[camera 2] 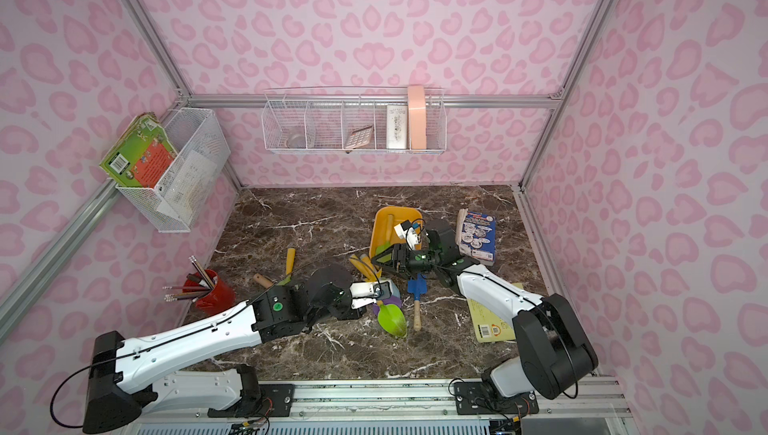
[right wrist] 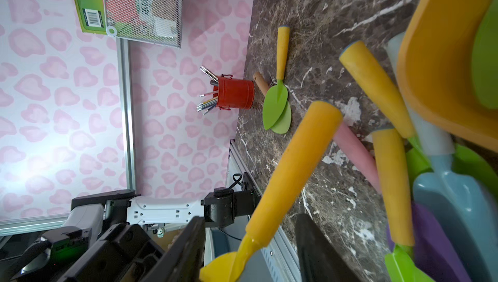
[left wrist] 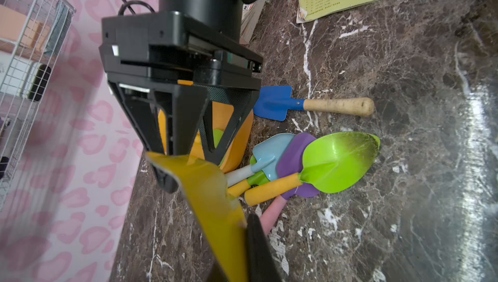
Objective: Put the shovel into the storage box
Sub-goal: Adjust the shovel.
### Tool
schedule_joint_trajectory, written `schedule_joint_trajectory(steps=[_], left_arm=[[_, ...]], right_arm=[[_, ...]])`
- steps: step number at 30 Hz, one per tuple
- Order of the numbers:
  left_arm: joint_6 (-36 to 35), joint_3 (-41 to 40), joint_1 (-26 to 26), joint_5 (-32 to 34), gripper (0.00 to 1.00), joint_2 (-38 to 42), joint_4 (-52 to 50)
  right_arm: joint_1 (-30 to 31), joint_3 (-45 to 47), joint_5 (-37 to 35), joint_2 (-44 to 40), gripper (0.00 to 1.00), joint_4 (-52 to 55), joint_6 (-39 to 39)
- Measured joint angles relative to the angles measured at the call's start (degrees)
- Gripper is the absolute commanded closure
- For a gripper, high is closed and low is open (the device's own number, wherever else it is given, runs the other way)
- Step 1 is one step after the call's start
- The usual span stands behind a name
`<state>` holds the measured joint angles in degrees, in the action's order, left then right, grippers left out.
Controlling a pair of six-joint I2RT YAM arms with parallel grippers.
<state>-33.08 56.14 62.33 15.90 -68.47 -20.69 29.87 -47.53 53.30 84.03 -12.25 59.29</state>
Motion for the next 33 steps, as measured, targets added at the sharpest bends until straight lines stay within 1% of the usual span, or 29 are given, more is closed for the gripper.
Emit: schedule_joint_trajectory(steps=[8,11,12,14,15,18,20,22,23,25,26,27,28,32,33], left_arm=[[-5.79,-2.93,3.02,5.27,1.00,-0.04,3.15],[-8.11,-4.52,4.72,6.73,1.00,0.22,5.92],[-8.83,-4.96,5.40,7.26,1.00,0.35,6.93],[-9.88,-5.27,6.34,7.98,0.99,0.37,7.87],[-11.13,-5.40,6.78,8.83,0.99,0.37,8.02],[-13.68,-5.57,7.82,10.67,0.96,-0.13,8.20],[-14.14,-5.53,7.98,11.28,0.92,-0.50,8.22],[-13.73,-5.14,7.98,11.80,0.87,-0.87,8.22],[-13.33,-4.92,7.98,11.93,0.83,-1.09,8.44],[-11.52,-4.42,7.98,11.80,0.67,-1.49,9.01],[-10.47,-4.20,7.98,12.02,0.59,-1.53,9.22],[-9.29,-3.96,7.98,12.13,0.14,-1.66,9.90],[-8.50,-3.78,8.00,12.35,0.02,-1.90,10.36],[-3.93,-3.41,8.04,13.29,0.02,-2.97,10.01],[-1.73,-3.37,8.04,13.88,0.02,-2.99,9.70]], right_arm=[[1.27,0.42,3.76,2.58,0.42,-4.02,3.98],[1.33,0.31,5.55,3.89,0.46,-4.94,5.18],[1.36,0.31,5.88,4.26,0.49,-5.29,5.55],[1.38,0.31,6.58,4.92,0.63,-6.21,6.82],[1.40,0.26,6.51,5.18,0.72,-6.75,7.41],[1.38,-0.07,6.56,5.99,0.91,-6.56,11.08],[1.29,-0.31,6.36,6.12,0.98,-6.43,12.61],[0.63,-0.46,6.45,6.19,1.00,-6.62,13.20],[0.15,-0.55,6.86,6.19,1.00,-6.84,13.18],[-0.98,-0.85,6.88,6.19,1.00,-7.72,11.91],[-1.77,-1.09,5.62,6.21,1.00,-8.04,10.75],[-2.54,-1.29,4.74,6.40,1.00,-8.28,9.86],[-3.15,-1.36,4.24,6.56,1.00,-8.52,9.38],[-4.98,-1.46,1.25,6.95,1.00,-9.11,7.91],[-5.42,-1.66,0.66,7.08,1.00,-9.16,7.45]])
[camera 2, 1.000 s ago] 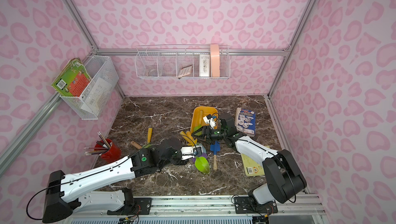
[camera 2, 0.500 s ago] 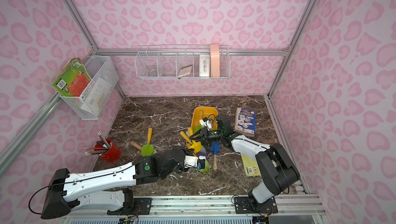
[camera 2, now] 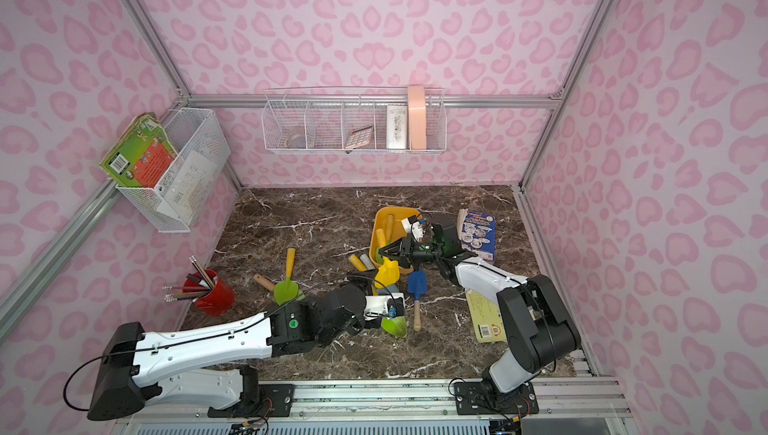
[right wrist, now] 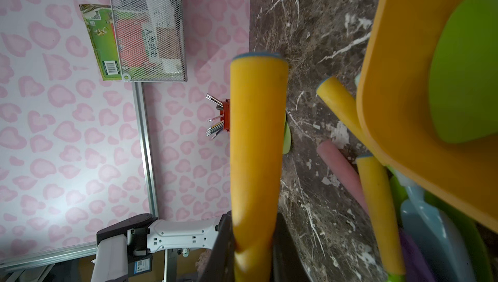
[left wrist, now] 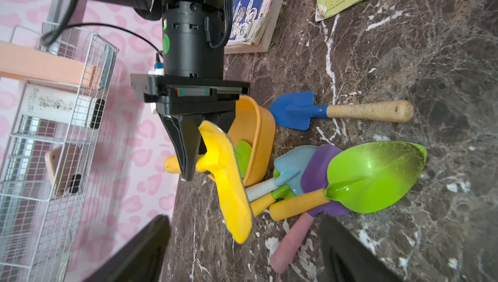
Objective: Put the shovel into the storage box
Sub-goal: Adjust the shovel, then place the shovel in the storage box.
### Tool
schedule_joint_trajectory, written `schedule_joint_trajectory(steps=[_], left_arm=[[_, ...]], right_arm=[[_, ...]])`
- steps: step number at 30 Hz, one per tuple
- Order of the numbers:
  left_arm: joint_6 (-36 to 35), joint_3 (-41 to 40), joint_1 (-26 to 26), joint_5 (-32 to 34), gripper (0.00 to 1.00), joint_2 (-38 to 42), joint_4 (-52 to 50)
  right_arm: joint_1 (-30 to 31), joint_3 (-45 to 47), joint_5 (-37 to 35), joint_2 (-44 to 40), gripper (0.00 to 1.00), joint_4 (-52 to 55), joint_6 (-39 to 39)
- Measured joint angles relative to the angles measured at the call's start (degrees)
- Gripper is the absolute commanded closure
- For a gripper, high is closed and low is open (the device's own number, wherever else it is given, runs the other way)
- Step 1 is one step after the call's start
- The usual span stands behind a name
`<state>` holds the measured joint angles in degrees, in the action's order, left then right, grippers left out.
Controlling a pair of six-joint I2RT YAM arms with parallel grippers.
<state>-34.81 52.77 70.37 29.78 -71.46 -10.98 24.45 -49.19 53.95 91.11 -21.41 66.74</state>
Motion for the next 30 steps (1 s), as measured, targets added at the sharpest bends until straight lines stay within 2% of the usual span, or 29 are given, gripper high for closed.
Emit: schedule_joint_trajectory(steps=[8,18,24,30], left_arm=[[15.23,-0.09,-2.14,2.58,0.02,5.05,-3.37],[35.50,-0.20,-8.41,0.15,0.02,9.20,-8.92],[41.88,0.24,-10.93,-2.67,0.02,9.22,-10.69],[43.82,0.00,-11.78,-4.13,0.02,8.26,-10.69]], right_arm=[[-3.21,-4.04,-10.25,3.15,1.00,1.60,-7.02],[-4.17,-10.80,-17.25,12.39,1.00,0.13,-12.48],[-5.35,-12.07,-18.23,17.84,0.98,-1.38,-15.26],[-5.42,-15.30,-18.32,22.49,0.97,-1.46,-18.62]])
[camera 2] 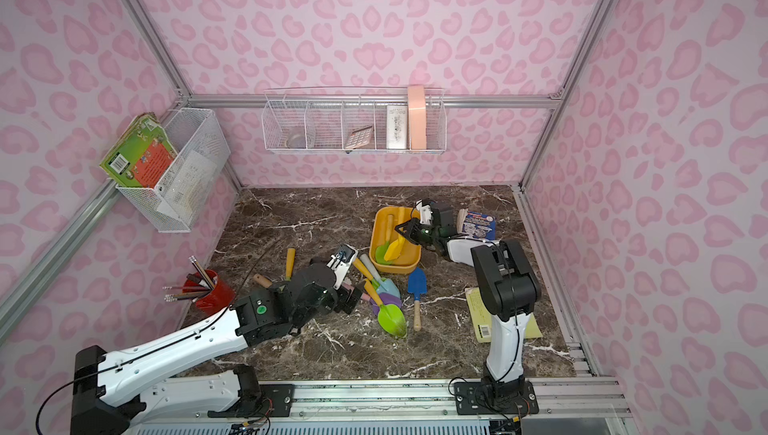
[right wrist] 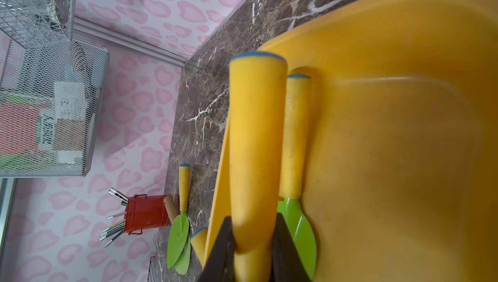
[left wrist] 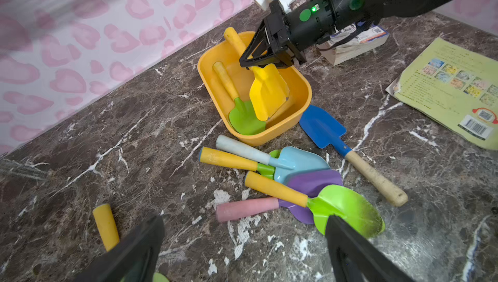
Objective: Put the shovel into the storage box
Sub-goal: Place the shovel in the storage box.
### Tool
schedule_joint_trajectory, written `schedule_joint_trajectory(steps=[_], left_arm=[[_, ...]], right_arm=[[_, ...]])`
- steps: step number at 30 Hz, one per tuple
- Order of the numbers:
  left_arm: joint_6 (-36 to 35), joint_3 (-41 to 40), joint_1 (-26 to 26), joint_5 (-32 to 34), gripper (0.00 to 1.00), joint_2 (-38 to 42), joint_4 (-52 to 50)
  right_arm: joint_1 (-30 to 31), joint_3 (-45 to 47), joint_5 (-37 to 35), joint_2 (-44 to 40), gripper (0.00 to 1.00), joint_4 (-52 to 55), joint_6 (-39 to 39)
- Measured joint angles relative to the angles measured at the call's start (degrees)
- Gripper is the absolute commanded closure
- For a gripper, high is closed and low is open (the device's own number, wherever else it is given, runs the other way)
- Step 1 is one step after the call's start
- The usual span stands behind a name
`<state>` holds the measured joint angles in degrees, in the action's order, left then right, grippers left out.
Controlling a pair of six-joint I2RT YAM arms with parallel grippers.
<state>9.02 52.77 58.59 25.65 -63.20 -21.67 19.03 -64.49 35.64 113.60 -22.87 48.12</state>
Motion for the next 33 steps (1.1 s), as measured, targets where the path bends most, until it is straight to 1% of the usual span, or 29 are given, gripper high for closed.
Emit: schedule_joint_trajectory(steps=[6,11,17,21,25,33], left_arm=[[0.74,-0.09,-0.85,-1.14,0.02,-1.05,0.22],[1.20,-0.50,-1.60,-1.86,0.02,-1.05,0.59],[1.49,-0.63,-1.97,-2.78,0.02,-1.44,0.83],[1.51,-0.63,-1.97,-2.93,0.02,-1.44,0.96],[1.49,-0.63,-2.01,-3.34,0.02,-1.44,1.07],[1.49,-0.61,-2.01,-3.89,0.02,-1.44,1.38]], right_arm=[[-0.04,-1.95,0.26,3.91,0.95,-0.09,-1.88],[-0.02,-3.41,0.94,5.66,0.90,-1.73,-2.54],[0.48,-6.51,0.74,7.76,0.77,-0.74,-3.65],[0.63,-7.30,-0.24,8.13,0.66,0.94,-4.83],[0.72,-7.54,-1.38,7.80,0.63,3.67,-5.38],[1.70,-9.51,-4.42,4.48,0.64,10.78,-8.13]])
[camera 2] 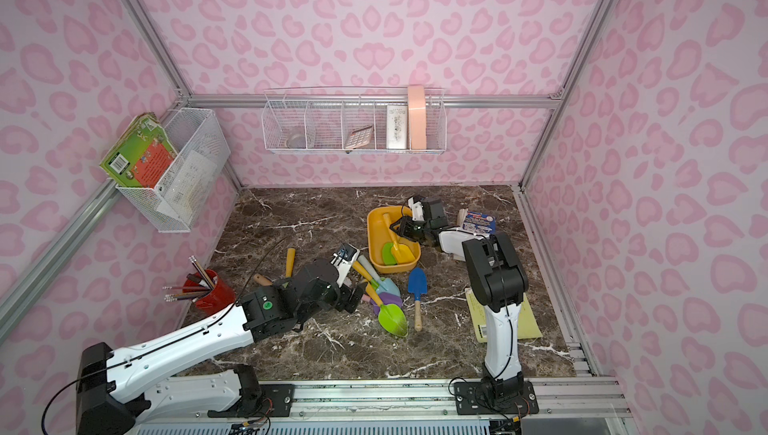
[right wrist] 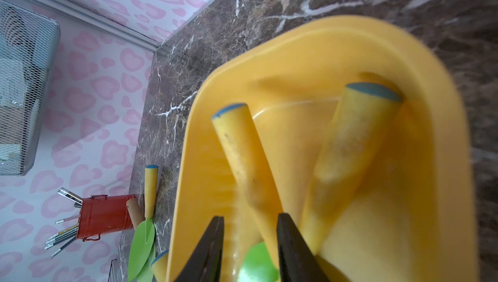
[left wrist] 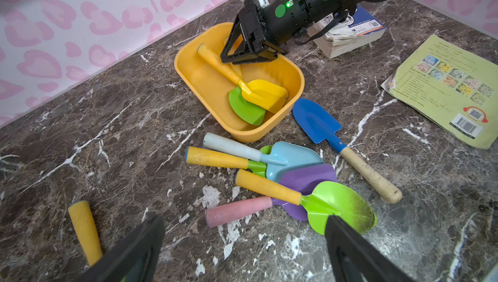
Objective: Put the shovel into the storage box
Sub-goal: Place the shovel in the storage box.
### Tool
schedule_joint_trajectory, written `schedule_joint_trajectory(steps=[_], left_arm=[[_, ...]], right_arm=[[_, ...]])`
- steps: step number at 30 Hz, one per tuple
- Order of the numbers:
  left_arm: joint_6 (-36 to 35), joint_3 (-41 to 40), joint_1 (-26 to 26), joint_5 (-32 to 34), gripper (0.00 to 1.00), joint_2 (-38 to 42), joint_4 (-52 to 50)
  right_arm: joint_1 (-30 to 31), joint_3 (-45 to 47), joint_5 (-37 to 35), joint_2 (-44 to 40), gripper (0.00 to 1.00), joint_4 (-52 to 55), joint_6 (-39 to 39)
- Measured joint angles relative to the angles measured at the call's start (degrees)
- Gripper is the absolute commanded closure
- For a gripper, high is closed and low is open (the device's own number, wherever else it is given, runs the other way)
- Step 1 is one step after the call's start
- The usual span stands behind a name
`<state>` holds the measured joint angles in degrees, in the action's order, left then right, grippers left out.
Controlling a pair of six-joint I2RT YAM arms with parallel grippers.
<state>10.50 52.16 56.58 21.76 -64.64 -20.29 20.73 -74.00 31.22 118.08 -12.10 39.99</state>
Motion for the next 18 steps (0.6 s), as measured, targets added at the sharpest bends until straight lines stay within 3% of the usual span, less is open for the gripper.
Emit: schedule_joint_trajectory(steps=[10,18], left_arm=[[0.90,0.35,-0.17,0.22,0.01,0.63,0.07],[9.44,2.03,-4.96,0.66,0.04,-0.61,-3.15]], right_arm=[[0.83,0.70,-2.32,-4.07,0.64,3.72,-1.64],[2.99,5.95,-6.45,-14.91,0.62,5.46,-4.57]])
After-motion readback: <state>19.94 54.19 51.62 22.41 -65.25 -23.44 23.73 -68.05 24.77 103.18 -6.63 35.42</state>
